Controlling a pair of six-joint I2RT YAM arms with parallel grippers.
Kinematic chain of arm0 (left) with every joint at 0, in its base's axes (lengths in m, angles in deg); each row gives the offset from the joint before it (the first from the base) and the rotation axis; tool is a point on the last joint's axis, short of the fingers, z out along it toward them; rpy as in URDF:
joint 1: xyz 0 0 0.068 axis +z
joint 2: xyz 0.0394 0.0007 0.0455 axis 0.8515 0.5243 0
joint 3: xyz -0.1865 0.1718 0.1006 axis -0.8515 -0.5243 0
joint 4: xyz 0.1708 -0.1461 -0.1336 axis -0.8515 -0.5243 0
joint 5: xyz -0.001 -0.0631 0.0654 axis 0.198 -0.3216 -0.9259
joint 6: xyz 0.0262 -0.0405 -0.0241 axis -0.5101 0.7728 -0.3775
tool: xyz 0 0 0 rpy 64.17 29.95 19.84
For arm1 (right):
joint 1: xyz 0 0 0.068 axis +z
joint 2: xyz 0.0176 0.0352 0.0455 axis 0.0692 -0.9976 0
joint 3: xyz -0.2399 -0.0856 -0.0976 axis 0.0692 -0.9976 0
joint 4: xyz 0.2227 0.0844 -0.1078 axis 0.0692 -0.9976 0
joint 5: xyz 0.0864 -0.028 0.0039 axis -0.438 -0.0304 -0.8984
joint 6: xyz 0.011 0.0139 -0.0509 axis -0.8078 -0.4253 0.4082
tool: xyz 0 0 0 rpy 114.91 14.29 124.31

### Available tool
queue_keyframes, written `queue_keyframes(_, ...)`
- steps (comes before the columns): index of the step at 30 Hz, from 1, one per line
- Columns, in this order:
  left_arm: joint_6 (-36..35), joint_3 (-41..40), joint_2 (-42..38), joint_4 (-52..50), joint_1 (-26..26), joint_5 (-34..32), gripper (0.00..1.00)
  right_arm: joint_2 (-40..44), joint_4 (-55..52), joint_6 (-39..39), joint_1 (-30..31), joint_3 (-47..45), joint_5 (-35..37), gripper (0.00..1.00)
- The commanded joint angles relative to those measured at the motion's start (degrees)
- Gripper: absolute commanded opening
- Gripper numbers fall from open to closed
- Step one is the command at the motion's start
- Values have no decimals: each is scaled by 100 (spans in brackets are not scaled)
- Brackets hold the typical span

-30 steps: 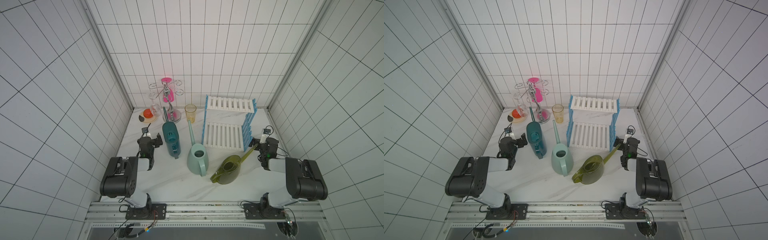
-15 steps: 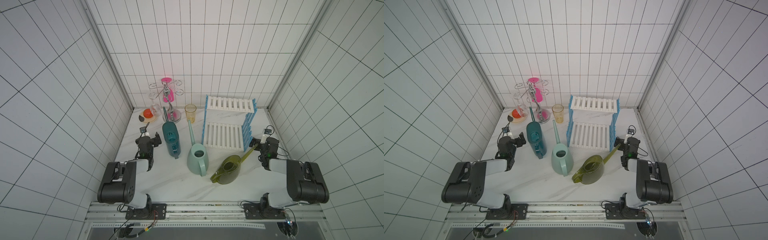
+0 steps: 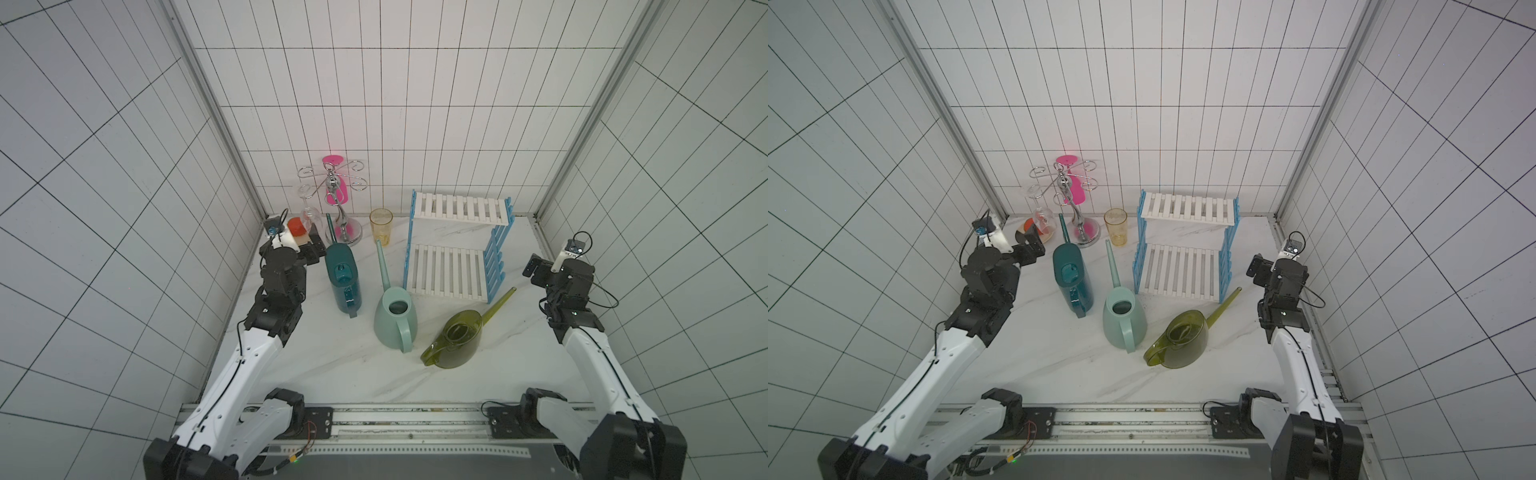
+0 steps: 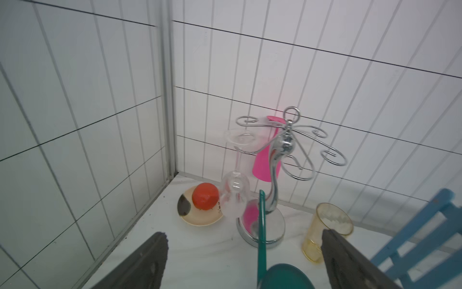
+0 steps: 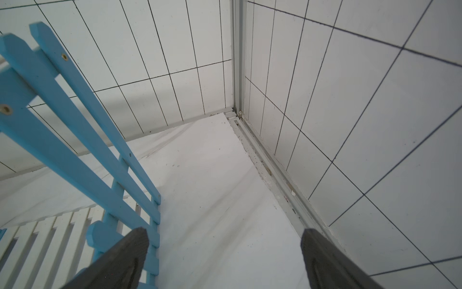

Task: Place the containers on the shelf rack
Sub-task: 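Pick up a container from the center of the board.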

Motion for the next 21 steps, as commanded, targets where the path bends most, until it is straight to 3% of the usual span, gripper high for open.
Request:
queue_keyframes(1, -547, 872, 264, -1583, -1066, 152, 97, 238, -1112, -382, -63, 244, 27, 99)
queue_keyframes(6, -612, 2078, 757, -3337, -2682, 924, 91, 250, -1263, -402, -66, 291, 20, 99)
queue_keyframes(10, -232, 2206, 795, -3945, -3747, 1306, 81, 268, -1384, -513, -78, 291, 33, 99)
queue_keyframes(13, 94, 2311, 1028, -4378, -4491, 1326, 78, 300, -1416, -603, -75, 288, -28, 99)
queue_keyframes(16, 387, 2470, 1426, -4774, -5016, 1396, 77, 314, -1444, -691, -89, 303, -25, 99)
queue_keyframes(21, 586, 2472, 2081, -4924, -5374, 1684, 77, 325, -1508, -735, -87, 306, 82, 99)
